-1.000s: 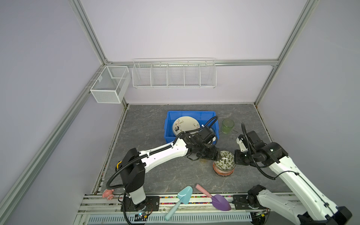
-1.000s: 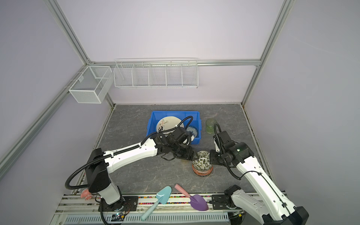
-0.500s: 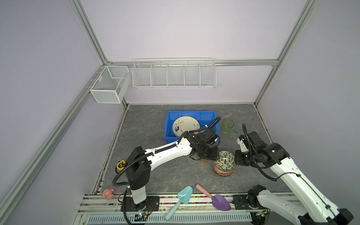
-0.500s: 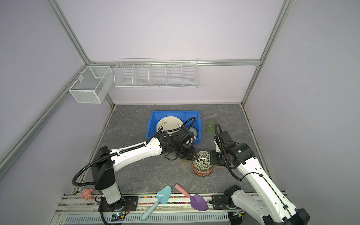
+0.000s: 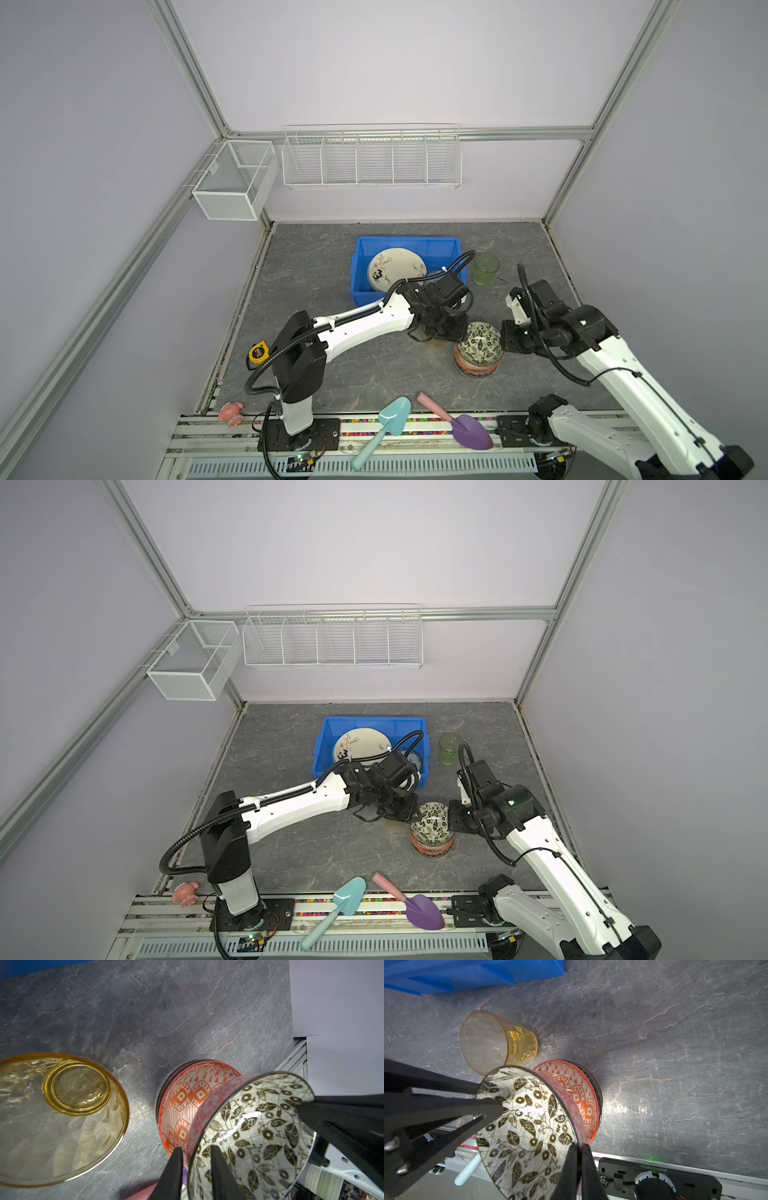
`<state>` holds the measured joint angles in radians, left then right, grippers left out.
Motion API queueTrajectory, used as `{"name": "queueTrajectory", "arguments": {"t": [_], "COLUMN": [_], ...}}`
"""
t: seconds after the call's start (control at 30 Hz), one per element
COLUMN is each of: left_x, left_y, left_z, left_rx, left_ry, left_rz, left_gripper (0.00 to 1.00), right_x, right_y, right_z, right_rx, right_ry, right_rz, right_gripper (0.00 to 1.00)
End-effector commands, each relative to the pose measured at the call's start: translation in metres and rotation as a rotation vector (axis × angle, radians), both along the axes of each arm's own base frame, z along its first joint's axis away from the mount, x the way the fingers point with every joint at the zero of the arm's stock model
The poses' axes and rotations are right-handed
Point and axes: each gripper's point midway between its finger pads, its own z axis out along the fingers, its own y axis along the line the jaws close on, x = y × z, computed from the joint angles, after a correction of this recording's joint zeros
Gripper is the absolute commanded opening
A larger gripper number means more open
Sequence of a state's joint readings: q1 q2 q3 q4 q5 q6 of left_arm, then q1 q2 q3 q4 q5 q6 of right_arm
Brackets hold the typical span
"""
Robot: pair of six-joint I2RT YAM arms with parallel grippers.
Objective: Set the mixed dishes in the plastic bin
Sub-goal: 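Take the leaf-print bowl with the left gripper while the right gripper releases it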
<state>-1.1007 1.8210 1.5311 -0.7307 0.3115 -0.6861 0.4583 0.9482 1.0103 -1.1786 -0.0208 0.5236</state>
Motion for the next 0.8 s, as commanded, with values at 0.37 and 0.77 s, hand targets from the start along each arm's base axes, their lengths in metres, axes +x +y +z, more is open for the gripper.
{"name": "queueTrajectory", "arguments": {"t": [0.37, 0.77], "left_x": [-0.002, 0.005], "left_y": [-0.004, -0.006], "left_z": [0.0, 0.02], "left_rx": [0.02, 0.016], "left_ry": [-0.011, -0.05], "left_rz": [-0.022, -0.032], "left_gripper": [0.04, 0.0], "right_x": [0.005, 0.009], "right_y": [0.005, 0.0], "right_z": [0.015, 0.032], "right_rx": [0.046, 0.058], "right_ry": [-0.045, -0.103], "right_rz": [0.004, -0.023], "right_gripper": [0.07, 0.35]}}
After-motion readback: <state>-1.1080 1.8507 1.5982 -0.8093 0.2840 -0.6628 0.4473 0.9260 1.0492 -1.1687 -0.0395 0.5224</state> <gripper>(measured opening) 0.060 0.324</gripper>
